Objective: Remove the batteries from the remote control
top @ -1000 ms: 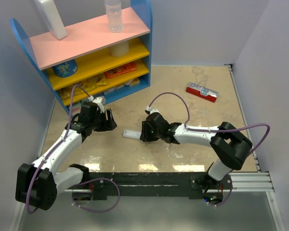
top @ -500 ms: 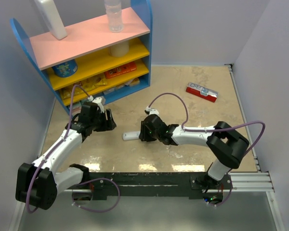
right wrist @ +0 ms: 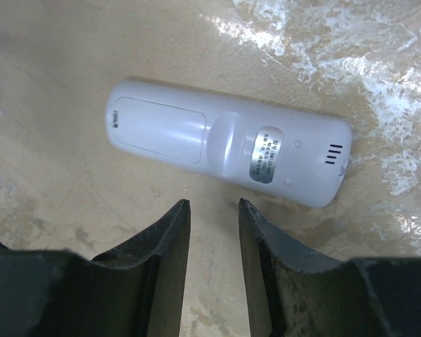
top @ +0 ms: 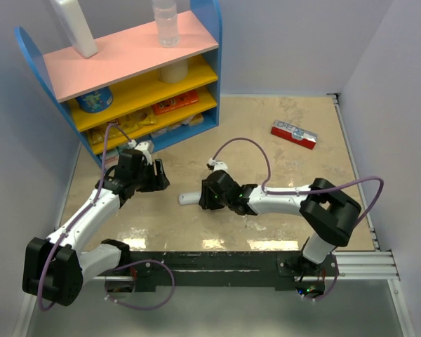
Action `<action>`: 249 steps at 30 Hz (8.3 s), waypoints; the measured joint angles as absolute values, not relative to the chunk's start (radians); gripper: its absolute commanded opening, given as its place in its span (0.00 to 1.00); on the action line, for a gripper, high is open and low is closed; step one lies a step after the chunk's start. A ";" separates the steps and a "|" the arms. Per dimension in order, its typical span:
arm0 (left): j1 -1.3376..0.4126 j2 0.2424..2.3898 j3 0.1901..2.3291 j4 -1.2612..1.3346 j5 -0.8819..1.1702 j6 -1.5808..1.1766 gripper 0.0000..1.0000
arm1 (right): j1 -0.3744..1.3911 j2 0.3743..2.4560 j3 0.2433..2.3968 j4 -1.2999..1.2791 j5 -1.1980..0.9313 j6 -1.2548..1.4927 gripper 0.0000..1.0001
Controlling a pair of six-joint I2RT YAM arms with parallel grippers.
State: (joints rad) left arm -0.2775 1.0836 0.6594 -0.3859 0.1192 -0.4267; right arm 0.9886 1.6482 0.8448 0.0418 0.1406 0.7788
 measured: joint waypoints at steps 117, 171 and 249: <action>-0.191 1.109 0.660 -0.410 0.055 -0.480 0.64 | 1.174 1.886 1.127 0.017 0.403 0.198 0.40; -0.194 1.118 0.660 -0.413 0.047 -0.480 0.64 | 1.179 1.639 0.952 -0.057 0.507 0.270 0.37; -0.364 0.828 0.540 0.085 0.807 -0.599 0.66 | 0.799 0.967 0.679 0.255 0.026 0.558 0.00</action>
State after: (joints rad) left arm -0.3641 0.8284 0.5400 0.0849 0.8066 -0.5995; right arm 0.7994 0.9668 0.6792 0.2554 0.0257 0.5579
